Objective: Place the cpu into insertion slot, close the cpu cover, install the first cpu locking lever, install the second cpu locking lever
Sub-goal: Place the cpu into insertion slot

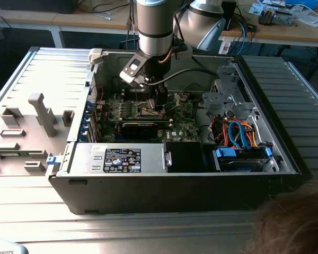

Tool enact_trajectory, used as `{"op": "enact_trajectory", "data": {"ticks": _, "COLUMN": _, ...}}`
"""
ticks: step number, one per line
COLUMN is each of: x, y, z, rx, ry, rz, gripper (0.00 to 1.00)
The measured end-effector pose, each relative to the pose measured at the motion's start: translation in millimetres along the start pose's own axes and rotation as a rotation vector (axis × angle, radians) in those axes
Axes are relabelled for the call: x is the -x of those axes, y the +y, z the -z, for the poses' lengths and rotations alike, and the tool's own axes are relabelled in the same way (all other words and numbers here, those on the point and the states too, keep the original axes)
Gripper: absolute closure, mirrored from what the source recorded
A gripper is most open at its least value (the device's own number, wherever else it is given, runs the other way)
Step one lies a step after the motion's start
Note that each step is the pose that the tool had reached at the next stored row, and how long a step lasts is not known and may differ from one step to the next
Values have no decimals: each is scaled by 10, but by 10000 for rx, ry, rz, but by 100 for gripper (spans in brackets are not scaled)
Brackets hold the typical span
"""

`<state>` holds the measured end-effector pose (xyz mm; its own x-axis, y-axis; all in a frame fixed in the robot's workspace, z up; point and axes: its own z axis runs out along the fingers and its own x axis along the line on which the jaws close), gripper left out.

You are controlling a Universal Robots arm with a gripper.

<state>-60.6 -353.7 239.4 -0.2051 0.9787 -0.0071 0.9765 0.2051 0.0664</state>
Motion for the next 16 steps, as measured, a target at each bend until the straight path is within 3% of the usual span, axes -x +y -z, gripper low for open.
{"op": "enact_trajectory", "data": {"ticks": 16, "x": 0, "y": -1, "z": -13, "rx": -15, "ry": -93, "rz": -769, "gripper": 46}}
